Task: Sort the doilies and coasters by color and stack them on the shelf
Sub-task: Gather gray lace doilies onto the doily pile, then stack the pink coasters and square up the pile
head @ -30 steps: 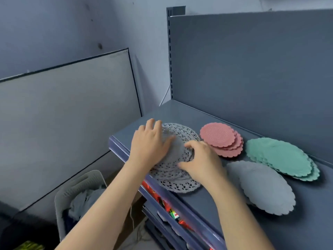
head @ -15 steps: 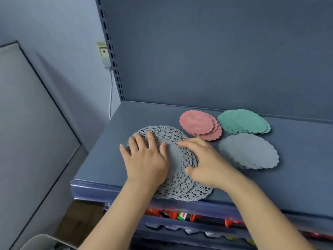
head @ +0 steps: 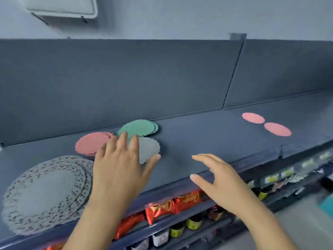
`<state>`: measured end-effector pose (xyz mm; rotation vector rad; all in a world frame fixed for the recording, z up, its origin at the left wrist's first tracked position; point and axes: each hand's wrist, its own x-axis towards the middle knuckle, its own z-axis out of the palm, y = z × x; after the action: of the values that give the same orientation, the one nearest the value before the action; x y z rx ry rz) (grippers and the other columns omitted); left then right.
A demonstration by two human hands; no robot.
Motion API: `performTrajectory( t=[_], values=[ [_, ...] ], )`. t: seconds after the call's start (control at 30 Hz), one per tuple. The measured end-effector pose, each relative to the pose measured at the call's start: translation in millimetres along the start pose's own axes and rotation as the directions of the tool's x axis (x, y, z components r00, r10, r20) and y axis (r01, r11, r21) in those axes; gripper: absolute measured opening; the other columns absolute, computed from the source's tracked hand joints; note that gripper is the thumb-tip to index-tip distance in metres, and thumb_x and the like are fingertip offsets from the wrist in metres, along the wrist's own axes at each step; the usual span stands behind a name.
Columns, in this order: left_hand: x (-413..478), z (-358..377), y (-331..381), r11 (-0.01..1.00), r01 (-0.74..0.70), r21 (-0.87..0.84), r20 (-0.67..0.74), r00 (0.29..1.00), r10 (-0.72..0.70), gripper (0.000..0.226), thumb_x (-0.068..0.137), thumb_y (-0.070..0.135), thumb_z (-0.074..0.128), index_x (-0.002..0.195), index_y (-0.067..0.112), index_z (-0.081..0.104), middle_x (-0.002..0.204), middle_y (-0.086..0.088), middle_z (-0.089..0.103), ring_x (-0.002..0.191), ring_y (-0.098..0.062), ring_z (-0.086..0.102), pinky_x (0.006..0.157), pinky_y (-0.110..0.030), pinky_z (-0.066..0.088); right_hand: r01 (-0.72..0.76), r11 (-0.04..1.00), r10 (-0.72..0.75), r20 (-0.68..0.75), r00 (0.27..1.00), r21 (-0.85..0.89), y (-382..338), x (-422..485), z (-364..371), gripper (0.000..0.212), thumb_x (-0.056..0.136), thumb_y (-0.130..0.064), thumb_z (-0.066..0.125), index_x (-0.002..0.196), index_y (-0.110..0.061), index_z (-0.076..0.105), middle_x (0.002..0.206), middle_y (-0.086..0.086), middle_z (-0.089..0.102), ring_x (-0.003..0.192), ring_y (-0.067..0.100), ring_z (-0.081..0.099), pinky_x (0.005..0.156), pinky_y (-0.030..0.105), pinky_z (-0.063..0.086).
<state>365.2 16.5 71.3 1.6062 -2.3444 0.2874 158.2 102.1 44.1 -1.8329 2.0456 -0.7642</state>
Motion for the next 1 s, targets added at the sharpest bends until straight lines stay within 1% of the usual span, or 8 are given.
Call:
performTrajectory(
  t=[0.13, 0.3, 0.37, 0.47, 0.57, 0.67, 0.77, 1.0],
  values=[
    [5, 0, 111, 0.994, -0.107, 0.020, 0.010, 0.994, 0.107, 0.072, 0.079, 0.065, 0.037, 0.106, 0.005, 0.067, 0.109, -0.019, 0.068, 0.093, -0.037, 0.065, 0.075, -0.044, 0.052, -0.070, 0.997, 0.069, -0.037, 0.997, -0.024, 78, -43, -60, 0.047, 0.088, -0.045, 0.057, 0.133, -0.038, 0.045, 0.133, -0.029, 0.040, 0.123, -0.007, 0.039, 0.104, 0.022, 0.037],
    [15, 11, 244, 0.977, -0.214, 0.003, 0.047, 0.976, 0.214, 0.056, 0.071, 0.060, 0.066, 0.093, 0.009, 0.069, 0.088, -0.008, 0.070, 0.078, -0.033, 0.066, 0.067, -0.039, 0.052, -0.204, 0.979, 0.197, -0.256, 0.946, 0.001, 178, -91, -153, 0.043, 0.084, -0.034, 0.066, 0.125, -0.031, 0.055, 0.116, -0.024, 0.049, 0.110, 0.000, 0.050, 0.095, 0.024, 0.043],
    [18, 11, 291, 0.972, -0.233, -0.027, 0.062, 0.970, 0.235, 0.058, 0.072, 0.062, 0.065, 0.100, 0.010, 0.067, 0.096, -0.007, 0.069, 0.085, -0.032, 0.065, 0.071, -0.039, 0.051, -0.216, 0.976, 0.203, -0.266, 0.943, -0.022, 207, -97, -181, 0.044, 0.084, -0.033, 0.067, 0.126, -0.031, 0.054, 0.118, -0.021, 0.050, 0.113, 0.002, 0.050, 0.096, 0.027, 0.043],
    [28, 15, 347, 0.957, -0.283, -0.059, 0.080, 0.955, 0.287, 0.067, 0.084, 0.067, 0.045, 0.127, 0.017, 0.051, 0.128, -0.002, 0.055, 0.116, -0.027, 0.052, 0.092, -0.036, 0.042, -0.200, 0.980, 0.196, -0.313, 0.929, 0.018, 240, -91, -212, 0.041, 0.084, -0.032, 0.067, 0.123, -0.030, 0.056, 0.117, -0.020, 0.053, 0.111, 0.003, 0.051, 0.096, 0.028, 0.044],
    [52, 24, 385, 0.943, -0.327, -0.053, 0.050, 0.943, 0.330, 0.070, 0.085, 0.070, 0.036, 0.133, 0.020, 0.043, 0.132, 0.002, 0.049, 0.121, -0.023, 0.047, 0.096, -0.033, 0.037, -0.190, 0.982, 0.181, -0.359, 0.915, 0.012, 269, -68, -230, 0.040, 0.086, -0.035, 0.064, 0.125, -0.032, 0.054, 0.119, -0.020, 0.054, 0.112, 0.003, 0.051, 0.090, 0.023, 0.042],
    [88, 46, 410, 0.950, -0.312, -0.019, 0.054, 0.948, 0.312, 0.067, 0.085, 0.069, 0.038, 0.129, 0.019, 0.045, 0.128, 0.001, 0.052, 0.117, -0.023, 0.049, 0.093, -0.033, 0.038, -0.187, 0.981, 0.161, -0.344, 0.925, -0.042, 299, -34, -235, 0.040, 0.088, -0.036, 0.061, 0.127, -0.030, 0.053, 0.126, -0.016, 0.055, 0.114, 0.006, 0.051, 0.084, 0.022, 0.040],
    [135, 72, 435, 0.964, -0.264, -0.015, 0.099, 0.959, 0.265, 0.067, 0.085, 0.068, 0.041, 0.130, 0.017, 0.044, 0.127, -0.001, 0.052, 0.117, -0.024, 0.049, 0.093, -0.034, 0.039, -0.193, 0.973, 0.155, -0.262, 0.953, -0.124, 332, 2, -238, 0.044, 0.089, -0.039, 0.059, 0.130, -0.028, 0.050, 0.129, -0.010, 0.054, 0.117, 0.012, 0.051, 0.089, 0.029, 0.045],
    [260, 115, 492, 0.988, -0.150, -0.026, 0.432, 0.890, 0.146, 0.068, 0.083, 0.065, 0.048, 0.132, 0.018, 0.041, 0.134, -0.002, 0.047, 0.126, -0.024, 0.042, 0.096, -0.036, 0.037, -0.222, 0.950, 0.203, -0.106, 0.974, -0.221, 400, 93, -302, 0.049, 0.088, -0.044, 0.059, 0.133, -0.031, 0.046, 0.131, -0.012, 0.052, 0.111, 0.010, 0.055, 0.090, 0.030, 0.045]
  ],
)
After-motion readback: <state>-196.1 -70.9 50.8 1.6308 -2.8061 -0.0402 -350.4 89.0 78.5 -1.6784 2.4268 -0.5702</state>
